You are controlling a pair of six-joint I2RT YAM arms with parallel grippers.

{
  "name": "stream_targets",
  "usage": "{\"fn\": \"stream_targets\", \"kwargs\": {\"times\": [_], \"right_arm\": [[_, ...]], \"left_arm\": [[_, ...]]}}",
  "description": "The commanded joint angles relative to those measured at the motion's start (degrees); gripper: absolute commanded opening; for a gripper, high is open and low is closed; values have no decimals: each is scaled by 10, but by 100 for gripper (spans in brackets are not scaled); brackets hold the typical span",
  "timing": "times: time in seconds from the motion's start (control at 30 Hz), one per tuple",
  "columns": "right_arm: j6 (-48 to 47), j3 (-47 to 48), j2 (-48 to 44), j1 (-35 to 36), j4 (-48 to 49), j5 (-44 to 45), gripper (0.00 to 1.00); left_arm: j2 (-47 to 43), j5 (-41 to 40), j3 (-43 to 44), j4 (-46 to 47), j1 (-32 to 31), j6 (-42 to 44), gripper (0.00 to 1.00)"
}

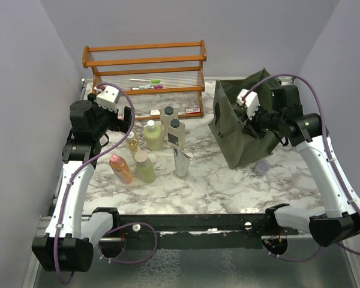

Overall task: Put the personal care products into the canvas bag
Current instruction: Move the canvas bag to the center of the board.

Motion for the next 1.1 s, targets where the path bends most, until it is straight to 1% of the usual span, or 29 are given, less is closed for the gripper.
{"fn": "stream_targets", "kwargs": {"times": [0.0, 0.2, 0.3, 0.33, 0.47, 0.5, 0.53, 0.63, 0.77, 0.8, 0.9, 1.07], "right_arm": [[24, 2, -28, 4, -32, -20, 4], [17, -6, -43, 4, -48, -56, 7], [11, 1, -47, 4, -56, -79, 13], [10, 4, -47, 4, -57, -84, 17], [11, 16, -48, 4, -45, -80, 40], [13, 21, -47, 4, -37, -74, 52], [14, 25, -46, 4, -27, -68, 59], [22, 51, -34, 5, 2, -63, 69], [45, 107, 0, 11, 38, -81, 83], [51, 118, 9, 15, 49, -85, 86], [68, 146, 40, 33, 88, -83, 86], [83, 195, 97, 82, 143, -72, 86]], "left_arm": [[-6, 16, -8, 2, -3, 7, 99], [-5, 17, -4, -2, -3, 8, 99], [-3, 17, -2, -4, -3, 10, 99], [-2, 17, -3, -4, -3, 11, 99], [1, 18, -2, -8, -3, 14, 99], [1, 19, -2, -10, -3, 14, 99], [2, 19, -2, -10, -3, 14, 99], [3, 24, 1, -14, -3, 15, 99], [7, 18, 10, -18, -3, 12, 99], [8, 14, 14, -19, -2, 11, 99], [11, -6, 23, -19, -1, 5, 99], [24, -74, 45, -18, 8, -23, 99]]}}
